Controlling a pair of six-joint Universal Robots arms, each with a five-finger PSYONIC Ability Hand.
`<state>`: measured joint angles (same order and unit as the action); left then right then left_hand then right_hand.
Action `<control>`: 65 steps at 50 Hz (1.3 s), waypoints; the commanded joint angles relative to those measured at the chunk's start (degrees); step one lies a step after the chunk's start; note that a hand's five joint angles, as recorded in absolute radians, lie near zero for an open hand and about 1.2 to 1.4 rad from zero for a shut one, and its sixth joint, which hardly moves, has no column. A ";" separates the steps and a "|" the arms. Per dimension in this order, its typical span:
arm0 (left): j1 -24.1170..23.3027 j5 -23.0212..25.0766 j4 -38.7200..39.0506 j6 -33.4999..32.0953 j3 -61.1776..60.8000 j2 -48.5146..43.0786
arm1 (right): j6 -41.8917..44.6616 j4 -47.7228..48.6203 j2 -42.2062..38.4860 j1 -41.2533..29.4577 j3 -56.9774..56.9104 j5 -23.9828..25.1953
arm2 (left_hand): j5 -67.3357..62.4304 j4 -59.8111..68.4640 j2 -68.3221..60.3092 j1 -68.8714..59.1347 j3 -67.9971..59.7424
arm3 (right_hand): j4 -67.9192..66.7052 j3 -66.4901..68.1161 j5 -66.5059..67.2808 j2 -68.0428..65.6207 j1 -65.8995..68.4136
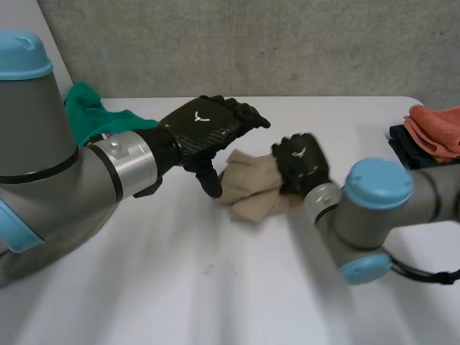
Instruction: Fold the laundry.
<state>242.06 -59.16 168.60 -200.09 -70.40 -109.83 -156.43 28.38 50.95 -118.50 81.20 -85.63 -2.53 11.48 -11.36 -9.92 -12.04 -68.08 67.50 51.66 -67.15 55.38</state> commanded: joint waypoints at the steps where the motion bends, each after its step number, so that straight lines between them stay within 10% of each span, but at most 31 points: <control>1: 0.61 -0.07 1.55 0.14 -0.01 1.11 | -0.19 -1.22 0.55 7.49 -5.87 5.47 | -0.38 1.42 -1.54 -2.99 -0.86 | -11.92 12.50 18.34 -12.85 24.62; 24: 0.52 -0.16 2.87 1.90 3.16 1.38 | -22.60 3.17 -8.32 30.95 -47.01 8.63 | -0.55 1.59 -1.71 -3.16 -1.03 | -11.92 12.50 18.34 -12.85 24.62; 45: -2.82 -2.53 2.78 1.72 1.23 1.29 | -37.11 29.18 -22.65 54.77 -26.02 44.65 | -0.88 1.93 -2.05 -3.50 -1.37 | -11.92 12.50 18.34 -12.85 24.62; 60: -3.08 -2.53 2.78 1.55 0.96 2.43 | -36.84 27.09 -17.56 56.45 -22.05 46.78 | -0.88 1.93 -2.05 -3.50 -1.37 | -11.92 12.50 18.34 -12.85 24.62; 64: -3.00 -2.45 2.70 1.55 0.79 2.87 | -35.88 18.15 -14.06 59.25 -20.21 46.34 | -0.88 1.93 -2.05 -3.50 -1.37 | 58.08 -57.50 -51.66 57.15 -45.38; 65: -3.00 -2.45 2.70 1.55 0.79 2.96 | -35.35 16.29 -12.73 59.70 -19.94 46.34 | -0.72 1.76 -1.88 -3.33 -1.20 | 58.08 -57.50 -51.66 57.15 -45.38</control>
<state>239.03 -61.68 171.34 -198.53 -69.47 -107.52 -193.02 54.71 33.49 -61.66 59.44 -38.53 -2.52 11.49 -11.46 -9.92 -12.04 -66.28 65.81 54.80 -65.57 56.77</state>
